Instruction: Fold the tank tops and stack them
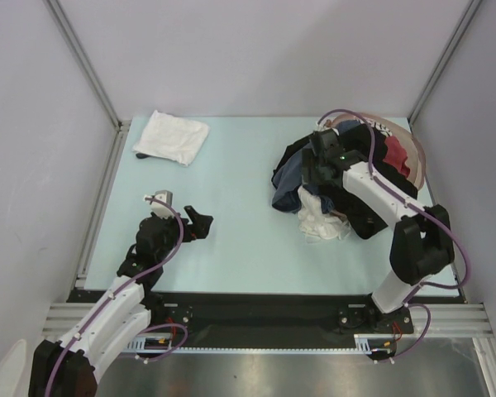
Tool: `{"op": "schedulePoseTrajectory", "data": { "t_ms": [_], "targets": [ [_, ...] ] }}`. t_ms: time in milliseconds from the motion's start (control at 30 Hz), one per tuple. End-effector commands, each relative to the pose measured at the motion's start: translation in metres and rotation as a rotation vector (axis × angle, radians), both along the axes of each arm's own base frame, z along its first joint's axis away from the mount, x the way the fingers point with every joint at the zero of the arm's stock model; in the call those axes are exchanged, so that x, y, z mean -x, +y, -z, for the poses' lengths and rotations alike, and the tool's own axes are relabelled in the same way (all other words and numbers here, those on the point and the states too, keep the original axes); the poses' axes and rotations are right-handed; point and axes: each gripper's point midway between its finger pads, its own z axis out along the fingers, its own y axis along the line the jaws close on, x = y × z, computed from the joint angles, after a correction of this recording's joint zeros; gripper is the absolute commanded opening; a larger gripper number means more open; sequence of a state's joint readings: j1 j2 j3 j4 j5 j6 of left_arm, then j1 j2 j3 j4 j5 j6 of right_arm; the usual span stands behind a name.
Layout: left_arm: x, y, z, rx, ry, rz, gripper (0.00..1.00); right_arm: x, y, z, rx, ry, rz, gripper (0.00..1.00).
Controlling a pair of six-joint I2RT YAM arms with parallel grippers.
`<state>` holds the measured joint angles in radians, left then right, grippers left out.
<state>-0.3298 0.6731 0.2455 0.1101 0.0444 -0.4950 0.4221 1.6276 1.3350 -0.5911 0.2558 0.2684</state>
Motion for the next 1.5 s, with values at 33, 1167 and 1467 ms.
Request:
{"op": "schedulePoseTrajectory", "data": {
  "t_ms": [33, 1167, 1467],
  "targets": [
    [-0.009, -0.003, -0.031, 0.001, -0.09, 0.003, 1.0, -0.025, -0.014, -0.008, 0.046, -0.034, 0.093, 0.29],
    [-0.009, -0.007, -0.027, -0.014, -0.081, 0.01, 1.0, -0.024, -0.114, -0.115, -0.017, -0.338, 0.335, 0.82],
    [-0.009, -0.009, -0.028, -0.016, -0.082, 0.016, 1.0, -0.04, -0.046, -0.078, 0.054, -0.253, 0.206, 0.91]
  ]
}}
